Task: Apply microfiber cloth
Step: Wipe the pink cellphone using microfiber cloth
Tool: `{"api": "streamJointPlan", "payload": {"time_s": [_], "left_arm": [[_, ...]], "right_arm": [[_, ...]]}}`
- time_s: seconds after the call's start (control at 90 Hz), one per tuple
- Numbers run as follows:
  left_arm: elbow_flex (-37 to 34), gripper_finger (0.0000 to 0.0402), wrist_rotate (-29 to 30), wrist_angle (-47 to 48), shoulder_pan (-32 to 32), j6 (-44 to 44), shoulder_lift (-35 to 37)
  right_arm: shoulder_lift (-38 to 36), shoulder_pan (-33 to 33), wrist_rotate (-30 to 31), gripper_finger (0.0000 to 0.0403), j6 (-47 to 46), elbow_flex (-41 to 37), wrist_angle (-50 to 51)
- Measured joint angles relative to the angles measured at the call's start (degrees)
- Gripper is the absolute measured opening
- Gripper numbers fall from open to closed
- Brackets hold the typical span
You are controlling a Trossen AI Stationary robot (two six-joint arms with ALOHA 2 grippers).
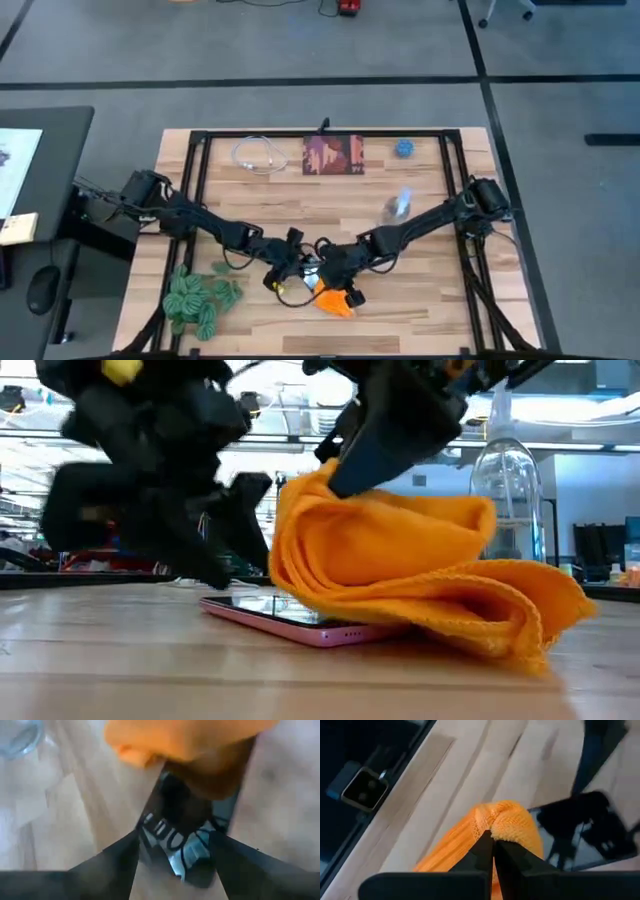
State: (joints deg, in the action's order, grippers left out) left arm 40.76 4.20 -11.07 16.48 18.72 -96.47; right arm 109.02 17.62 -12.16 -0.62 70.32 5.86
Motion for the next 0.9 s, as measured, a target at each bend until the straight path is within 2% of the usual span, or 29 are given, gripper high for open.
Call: {"api": "streamJointPlan", "payload": {"time_s": [0.144, 0.344, 0.556, 0.711, 0.9], "left_arm": [[0.1, 0.0205, -4.0, -1.2, -2.3, 0.3, -1.8], [0.1, 0.0199, -6.3, -2.7, -3.3, 0.0, -2.9], [0.1, 0.0198, -7.3, -0.9, -4.2, -2.4, -2.9], [0.1, 0.0198, -9.5, -0.3, -5.0, -1.7, -2.8], [0.1, 0.0198, -9.9, 1.7, -5.7, -2.5, -2.8]], "right_arm": [[0.3, -1.5, -1.9, 0.0, -1.4, -1.2, -4.7], [4.1, -3.8, -1.9, 0.0, -1.5, -1.2, -7.9], [6.8, -7.1, 1.8, 0.0, -1.9, -1.4, -9.3], [6.6, -8.5, 9.1, 0.0, -3.2, -1.2, -8.6], [6.4, -8.1, 5.3, 0.0, -3.9, -1.2, -7.1]]}}
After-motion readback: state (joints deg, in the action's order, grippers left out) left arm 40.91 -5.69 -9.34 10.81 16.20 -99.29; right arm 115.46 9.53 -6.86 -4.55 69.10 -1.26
